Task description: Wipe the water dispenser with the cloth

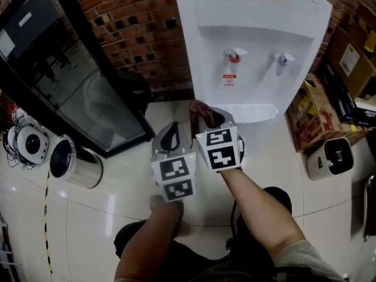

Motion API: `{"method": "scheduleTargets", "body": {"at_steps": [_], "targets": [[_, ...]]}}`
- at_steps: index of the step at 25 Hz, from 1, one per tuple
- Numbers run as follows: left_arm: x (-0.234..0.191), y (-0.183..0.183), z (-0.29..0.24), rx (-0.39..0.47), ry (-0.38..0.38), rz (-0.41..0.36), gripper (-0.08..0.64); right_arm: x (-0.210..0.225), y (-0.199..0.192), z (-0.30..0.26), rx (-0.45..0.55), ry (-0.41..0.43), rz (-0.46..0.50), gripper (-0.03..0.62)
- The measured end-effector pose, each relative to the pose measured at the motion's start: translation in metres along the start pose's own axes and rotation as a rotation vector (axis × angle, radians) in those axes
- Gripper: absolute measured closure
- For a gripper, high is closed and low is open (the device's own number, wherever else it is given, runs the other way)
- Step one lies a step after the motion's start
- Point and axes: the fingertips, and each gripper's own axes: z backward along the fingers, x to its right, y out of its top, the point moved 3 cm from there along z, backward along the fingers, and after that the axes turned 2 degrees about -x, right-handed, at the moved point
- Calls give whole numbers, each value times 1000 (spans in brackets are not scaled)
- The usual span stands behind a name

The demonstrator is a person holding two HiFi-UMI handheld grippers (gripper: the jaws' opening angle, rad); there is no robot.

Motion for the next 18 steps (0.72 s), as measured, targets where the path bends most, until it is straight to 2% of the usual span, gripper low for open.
{"method": "scheduleTargets", "body": {"at_steps": [18], "targets": [[60,19,-17,38,-114,-9,560,53,-1,18,-19,-95,-54,520]]}}
